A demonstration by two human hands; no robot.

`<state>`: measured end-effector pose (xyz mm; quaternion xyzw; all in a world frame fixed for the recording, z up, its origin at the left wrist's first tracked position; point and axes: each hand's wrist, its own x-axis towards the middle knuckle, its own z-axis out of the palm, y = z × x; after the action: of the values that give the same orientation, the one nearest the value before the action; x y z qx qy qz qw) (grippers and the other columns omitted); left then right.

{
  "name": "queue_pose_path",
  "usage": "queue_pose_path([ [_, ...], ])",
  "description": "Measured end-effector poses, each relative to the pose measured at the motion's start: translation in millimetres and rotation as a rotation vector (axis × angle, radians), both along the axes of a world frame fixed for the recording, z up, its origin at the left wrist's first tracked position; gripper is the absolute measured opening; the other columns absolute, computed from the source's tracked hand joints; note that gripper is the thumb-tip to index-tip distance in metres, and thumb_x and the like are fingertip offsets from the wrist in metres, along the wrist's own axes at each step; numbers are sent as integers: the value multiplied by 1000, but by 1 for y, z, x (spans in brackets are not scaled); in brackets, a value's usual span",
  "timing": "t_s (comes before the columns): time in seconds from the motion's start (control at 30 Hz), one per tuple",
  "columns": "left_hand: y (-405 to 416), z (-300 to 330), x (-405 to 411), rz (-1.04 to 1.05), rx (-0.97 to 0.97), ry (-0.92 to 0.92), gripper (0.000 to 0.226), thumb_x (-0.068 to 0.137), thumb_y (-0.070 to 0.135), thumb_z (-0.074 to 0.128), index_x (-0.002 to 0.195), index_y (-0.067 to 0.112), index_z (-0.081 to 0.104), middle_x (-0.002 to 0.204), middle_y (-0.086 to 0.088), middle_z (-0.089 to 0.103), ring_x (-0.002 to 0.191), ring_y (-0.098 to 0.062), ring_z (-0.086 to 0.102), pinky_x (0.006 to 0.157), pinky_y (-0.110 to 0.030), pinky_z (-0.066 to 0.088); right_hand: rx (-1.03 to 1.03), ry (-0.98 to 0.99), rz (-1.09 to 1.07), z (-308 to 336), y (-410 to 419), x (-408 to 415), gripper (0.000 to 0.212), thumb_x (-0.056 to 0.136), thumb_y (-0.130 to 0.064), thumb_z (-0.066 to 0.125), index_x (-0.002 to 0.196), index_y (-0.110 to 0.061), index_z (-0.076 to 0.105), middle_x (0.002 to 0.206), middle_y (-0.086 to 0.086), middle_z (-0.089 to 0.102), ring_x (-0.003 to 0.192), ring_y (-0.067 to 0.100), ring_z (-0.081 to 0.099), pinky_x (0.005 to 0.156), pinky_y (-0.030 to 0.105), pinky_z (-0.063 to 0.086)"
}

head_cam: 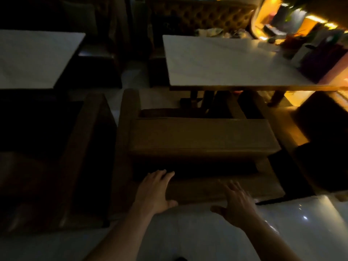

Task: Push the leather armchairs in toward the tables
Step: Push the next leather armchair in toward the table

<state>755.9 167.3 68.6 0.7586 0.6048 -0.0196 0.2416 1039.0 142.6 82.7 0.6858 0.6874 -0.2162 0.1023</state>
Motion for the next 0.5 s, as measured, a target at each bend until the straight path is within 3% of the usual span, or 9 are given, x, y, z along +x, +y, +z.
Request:
queue_pose_path([
  [0.27,32,-47,9,42,-81,119,120,60,71,77,154,39,9,162,4,17,145,-21,18,119,-43,14,-97,-92,177,-53,70,28,124,69,-79,64,149,-44,-22,165,8,-16,150,35,-19,118,69,1],
  [0.4,37,-64,3,60,-150,95,123,55,75,76,154,40,12,160,6,20,143,-25,23,115,-45,25,-155,-60,229,-63,84,25,123,68,-74,71,151,-47,-16,167,5,-7,152,34,-11,113,76,4],
  [0.5,34,-70,-1,49,-160,50,116,54,77,75,151,39,22,152,8,34,135,-20,34,108,-41,33,-162,-92,274,-66,90,25,119,66,-73,74,153,-48,-4,166,-1,5,152,33,2,111,78,12],
])
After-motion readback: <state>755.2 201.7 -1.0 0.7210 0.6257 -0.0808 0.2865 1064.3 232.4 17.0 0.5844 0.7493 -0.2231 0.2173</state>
